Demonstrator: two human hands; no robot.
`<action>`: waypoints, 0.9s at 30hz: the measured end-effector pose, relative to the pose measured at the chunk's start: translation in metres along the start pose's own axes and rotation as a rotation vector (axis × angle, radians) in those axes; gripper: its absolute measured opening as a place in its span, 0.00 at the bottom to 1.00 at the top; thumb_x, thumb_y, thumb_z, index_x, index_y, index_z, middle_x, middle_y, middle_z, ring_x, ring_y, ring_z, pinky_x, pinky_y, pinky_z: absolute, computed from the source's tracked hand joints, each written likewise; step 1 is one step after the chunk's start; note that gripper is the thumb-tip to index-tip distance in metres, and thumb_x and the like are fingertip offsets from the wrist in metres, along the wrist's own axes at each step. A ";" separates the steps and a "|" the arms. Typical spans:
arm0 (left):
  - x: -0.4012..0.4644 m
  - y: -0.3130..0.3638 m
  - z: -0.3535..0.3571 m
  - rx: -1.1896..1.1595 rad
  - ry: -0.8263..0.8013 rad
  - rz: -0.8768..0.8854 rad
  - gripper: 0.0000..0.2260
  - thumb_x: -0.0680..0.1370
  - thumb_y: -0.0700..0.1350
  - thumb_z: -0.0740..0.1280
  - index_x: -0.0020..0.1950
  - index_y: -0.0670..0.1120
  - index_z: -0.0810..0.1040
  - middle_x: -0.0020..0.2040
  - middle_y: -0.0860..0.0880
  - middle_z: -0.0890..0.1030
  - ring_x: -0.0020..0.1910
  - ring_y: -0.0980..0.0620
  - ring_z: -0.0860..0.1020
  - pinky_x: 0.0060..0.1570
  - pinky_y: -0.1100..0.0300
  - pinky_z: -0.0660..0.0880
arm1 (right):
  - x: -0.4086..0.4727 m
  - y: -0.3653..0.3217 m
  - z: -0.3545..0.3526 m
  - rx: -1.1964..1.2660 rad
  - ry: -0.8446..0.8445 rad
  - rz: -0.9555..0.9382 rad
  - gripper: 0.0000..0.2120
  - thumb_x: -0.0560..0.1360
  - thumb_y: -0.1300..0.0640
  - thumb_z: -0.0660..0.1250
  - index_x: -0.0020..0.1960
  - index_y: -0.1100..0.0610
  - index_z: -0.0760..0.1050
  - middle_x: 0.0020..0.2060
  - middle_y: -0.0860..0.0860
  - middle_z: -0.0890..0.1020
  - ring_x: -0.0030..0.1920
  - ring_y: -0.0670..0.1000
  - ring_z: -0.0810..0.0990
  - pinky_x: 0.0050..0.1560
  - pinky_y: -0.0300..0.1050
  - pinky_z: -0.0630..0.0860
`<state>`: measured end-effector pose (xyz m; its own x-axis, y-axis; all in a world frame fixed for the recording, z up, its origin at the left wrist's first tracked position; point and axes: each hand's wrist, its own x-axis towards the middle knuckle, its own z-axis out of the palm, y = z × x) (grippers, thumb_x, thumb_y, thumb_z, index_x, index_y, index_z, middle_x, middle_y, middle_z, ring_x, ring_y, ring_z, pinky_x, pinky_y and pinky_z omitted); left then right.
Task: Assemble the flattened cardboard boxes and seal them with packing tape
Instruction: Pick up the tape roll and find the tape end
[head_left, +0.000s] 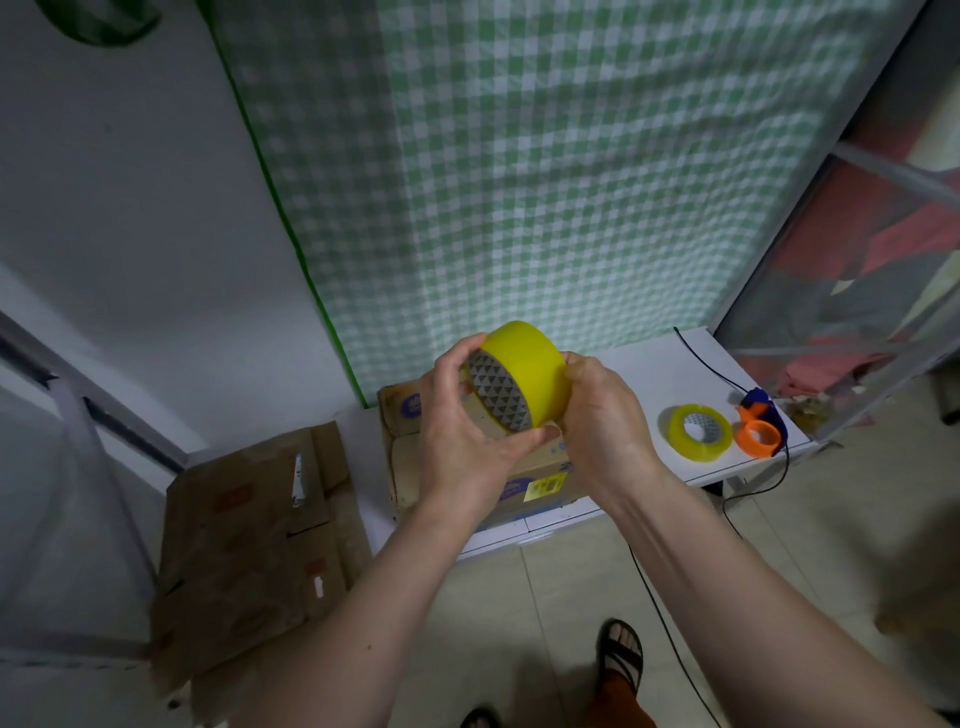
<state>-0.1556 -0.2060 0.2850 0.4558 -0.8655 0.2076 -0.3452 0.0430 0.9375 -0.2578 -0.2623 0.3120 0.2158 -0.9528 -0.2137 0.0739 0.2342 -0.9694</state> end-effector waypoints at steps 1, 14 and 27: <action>0.000 0.000 0.001 0.000 0.009 0.004 0.43 0.56 0.49 0.83 0.63 0.66 0.64 0.64 0.59 0.68 0.62 0.60 0.71 0.56 0.69 0.69 | -0.001 0.000 0.001 0.017 0.008 0.008 0.11 0.77 0.58 0.54 0.41 0.56 0.73 0.32 0.50 0.76 0.33 0.47 0.74 0.34 0.40 0.71; -0.002 -0.005 0.010 0.064 0.104 0.016 0.44 0.54 0.49 0.85 0.61 0.67 0.63 0.62 0.59 0.67 0.62 0.57 0.71 0.59 0.55 0.75 | 0.004 0.007 0.004 0.040 0.058 0.009 0.13 0.72 0.61 0.55 0.45 0.67 0.75 0.39 0.58 0.78 0.39 0.54 0.77 0.33 0.42 0.75; 0.013 -0.010 -0.006 -0.107 -0.092 -0.067 0.38 0.61 0.44 0.82 0.63 0.63 0.65 0.60 0.67 0.71 0.63 0.59 0.72 0.64 0.53 0.72 | -0.004 0.012 -0.015 0.141 -0.198 -0.137 0.13 0.78 0.66 0.62 0.60 0.56 0.76 0.44 0.55 0.82 0.48 0.53 0.80 0.55 0.50 0.76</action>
<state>-0.1414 -0.2145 0.2795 0.3964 -0.9100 0.1213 -0.2244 0.0321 0.9740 -0.2720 -0.2587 0.2990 0.3792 -0.9244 -0.0403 0.2475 0.1433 -0.9582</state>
